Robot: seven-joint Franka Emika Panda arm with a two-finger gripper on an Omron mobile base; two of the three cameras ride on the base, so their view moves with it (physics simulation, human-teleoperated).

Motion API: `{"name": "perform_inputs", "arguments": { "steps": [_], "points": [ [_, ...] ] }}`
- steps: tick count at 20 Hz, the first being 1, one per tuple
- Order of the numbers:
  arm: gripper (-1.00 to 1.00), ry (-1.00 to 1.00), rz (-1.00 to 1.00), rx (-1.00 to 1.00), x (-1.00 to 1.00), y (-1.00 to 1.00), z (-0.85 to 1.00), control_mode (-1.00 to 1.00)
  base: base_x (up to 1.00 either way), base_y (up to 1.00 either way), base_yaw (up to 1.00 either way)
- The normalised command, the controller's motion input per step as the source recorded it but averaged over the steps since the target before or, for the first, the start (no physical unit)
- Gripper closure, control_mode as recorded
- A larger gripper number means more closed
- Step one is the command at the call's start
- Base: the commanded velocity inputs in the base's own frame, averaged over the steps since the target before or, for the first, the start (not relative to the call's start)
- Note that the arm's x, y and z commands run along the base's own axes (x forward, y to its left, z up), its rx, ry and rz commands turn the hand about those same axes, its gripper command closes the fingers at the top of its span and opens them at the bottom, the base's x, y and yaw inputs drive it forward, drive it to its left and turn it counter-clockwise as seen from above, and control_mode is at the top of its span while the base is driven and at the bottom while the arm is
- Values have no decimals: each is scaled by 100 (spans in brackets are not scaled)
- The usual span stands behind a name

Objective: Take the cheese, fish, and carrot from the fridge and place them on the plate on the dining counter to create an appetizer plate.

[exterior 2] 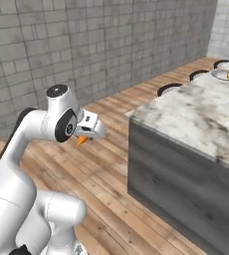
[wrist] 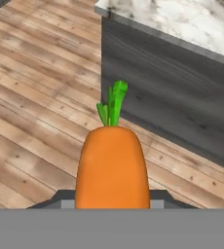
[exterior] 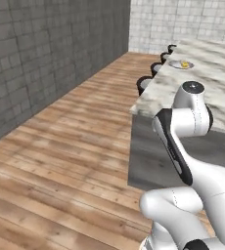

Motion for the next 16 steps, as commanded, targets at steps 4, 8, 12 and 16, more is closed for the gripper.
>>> {"name": "perform_inputs", "arguments": {
  "steps": [4, 8, 12, 16],
  "points": [
    [100, 0, 0, 0, 0, 0, 0, 100, 15, 100, -34],
    [100, 0, 0, 0, 0, 0, 0, 100, 21, 100, -33],
    [100, 0, 0, 0, 0, 0, 0, 100, 36, 100, -33],
    [100, 0, 0, 0, 0, 0, 0, 100, 50, 97, -35]
  ]
}}
